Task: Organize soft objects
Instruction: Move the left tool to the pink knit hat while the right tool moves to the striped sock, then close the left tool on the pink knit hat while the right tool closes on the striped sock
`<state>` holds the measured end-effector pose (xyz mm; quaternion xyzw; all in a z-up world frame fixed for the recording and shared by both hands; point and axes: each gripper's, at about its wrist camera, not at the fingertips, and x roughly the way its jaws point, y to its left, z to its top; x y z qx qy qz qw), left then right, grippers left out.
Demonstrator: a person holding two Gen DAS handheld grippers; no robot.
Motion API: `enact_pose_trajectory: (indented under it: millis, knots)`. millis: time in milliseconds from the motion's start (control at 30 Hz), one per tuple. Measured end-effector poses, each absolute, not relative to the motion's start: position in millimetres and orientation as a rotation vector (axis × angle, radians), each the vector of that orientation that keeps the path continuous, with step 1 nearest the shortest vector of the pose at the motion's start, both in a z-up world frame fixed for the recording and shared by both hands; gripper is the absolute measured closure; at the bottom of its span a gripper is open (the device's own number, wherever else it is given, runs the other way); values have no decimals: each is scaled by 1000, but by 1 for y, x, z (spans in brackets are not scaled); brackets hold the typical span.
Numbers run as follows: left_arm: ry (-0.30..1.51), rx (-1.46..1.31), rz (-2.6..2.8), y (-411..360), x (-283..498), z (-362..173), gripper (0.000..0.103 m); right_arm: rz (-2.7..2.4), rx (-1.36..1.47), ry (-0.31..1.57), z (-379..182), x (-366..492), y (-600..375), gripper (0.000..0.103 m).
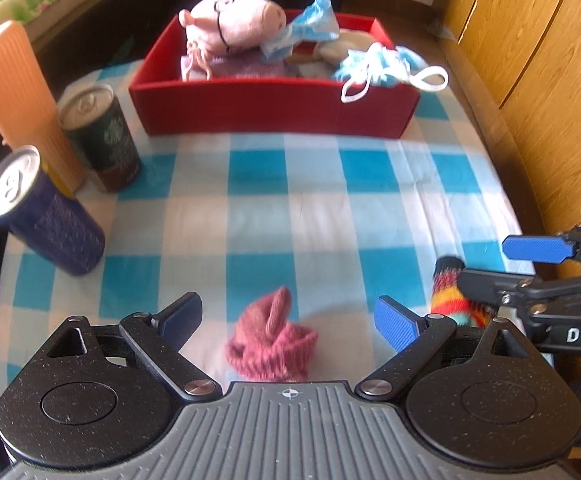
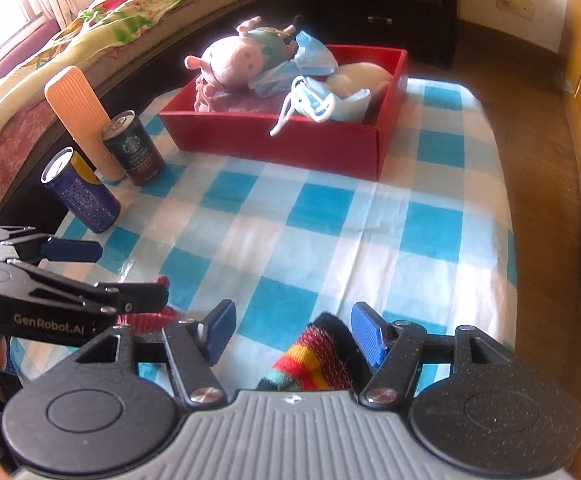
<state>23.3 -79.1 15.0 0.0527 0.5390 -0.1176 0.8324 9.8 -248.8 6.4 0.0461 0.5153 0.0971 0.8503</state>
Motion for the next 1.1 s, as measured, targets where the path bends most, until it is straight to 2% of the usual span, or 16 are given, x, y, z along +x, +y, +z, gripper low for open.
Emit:
enact_pose_trajectory:
  millis: [267, 367, 600, 800, 933, 1100]
  knots:
    - [1188, 113, -226, -75, 19, -2, 13, 206, 71, 1124, -6, 0, -245, 59]
    - [1218, 106, -232, -77, 19, -11, 13, 198, 47, 1143, -15, 0, -244, 51]
    - [1260, 103, -237, -79, 22, -25, 15, 198, 23, 1201, -36, 2, -239, 51]
    - [1278, 92, -251, -82, 23, -31, 26, 182, 3, 1229, -49, 3, -240, 51]
    - [1311, 95, -267, -86, 23, -39, 46, 185, -13, 1229, -51, 2, -241, 51]
    - [1305, 135, -287, -94, 19, -39, 47, 192, -36, 1223, -50, 1, -238, 63]
